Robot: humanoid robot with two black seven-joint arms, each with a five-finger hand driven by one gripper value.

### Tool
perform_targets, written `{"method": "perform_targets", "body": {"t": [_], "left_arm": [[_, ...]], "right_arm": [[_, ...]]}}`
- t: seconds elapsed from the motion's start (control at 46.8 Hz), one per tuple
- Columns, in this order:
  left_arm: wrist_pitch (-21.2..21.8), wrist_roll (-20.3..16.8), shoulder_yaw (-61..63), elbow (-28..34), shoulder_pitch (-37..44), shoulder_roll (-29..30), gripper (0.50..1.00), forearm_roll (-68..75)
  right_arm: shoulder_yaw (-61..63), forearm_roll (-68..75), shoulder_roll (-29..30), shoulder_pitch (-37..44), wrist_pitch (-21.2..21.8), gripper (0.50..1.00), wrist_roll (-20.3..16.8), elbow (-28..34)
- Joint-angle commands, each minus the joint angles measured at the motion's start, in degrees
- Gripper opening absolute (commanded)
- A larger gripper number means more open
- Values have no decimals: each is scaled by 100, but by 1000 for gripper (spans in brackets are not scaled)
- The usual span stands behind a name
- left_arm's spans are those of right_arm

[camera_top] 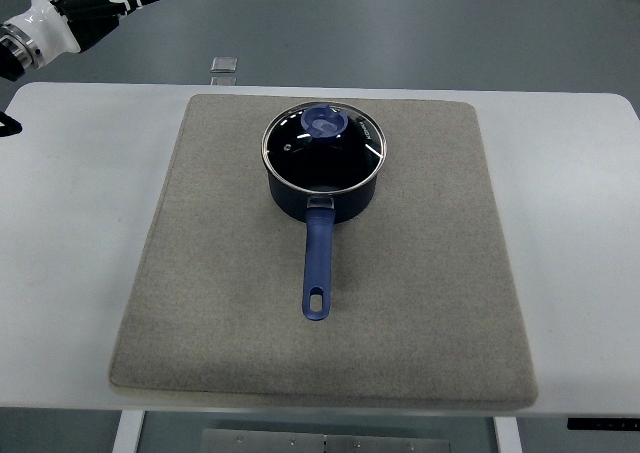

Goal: Open pot lid and place left with left hand
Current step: 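Move the left hand over the table toward the saucepan lid, then lower the left hand onto the blue knob and grasp it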

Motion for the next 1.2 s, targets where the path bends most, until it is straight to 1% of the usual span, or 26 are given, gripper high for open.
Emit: {"method": "perform_targets", "body": {"t": [0.0,0.085,0.128,0.299,0.384,0.619,0.79,0.961,1.089,1.175], "left_arm": [[0,-11,-6,-53,-149,13,994,733],[0,-37,-6,-185,-229,30,994,1444],[0,-116,-7,-325,-229,66,994,1796],[0,-863,2,-888,-229,224,994,3097],[0,-1101,29,-1204,-203,276,994,3642],[0,-1136,73,-2083,-273,294,992,5400],[564,-1136,73,-2593,-282,259,992,6587],[626,-1136,335,-2743,-536,189,992,7159],[652,-1127,854,-2769,-905,75,990,7168],[661,-1110,1030,-2743,-1002,-127,990,7168]], "right_arm": [[0,0,0,0,0,915,0,0],[0,0,0,0,0,915,0,0],[0,0,0,0,0,915,0,0],[0,0,0,0,0,915,0,0],[0,0,0,0,0,915,0,0],[0,0,0,0,0,915,0,0],[0,0,0,0,0,915,0,0],[0,0,0,0,0,915,0,0],[0,0,0,0,0,915,0,0],[0,0,0,0,0,915,0,0]]}}
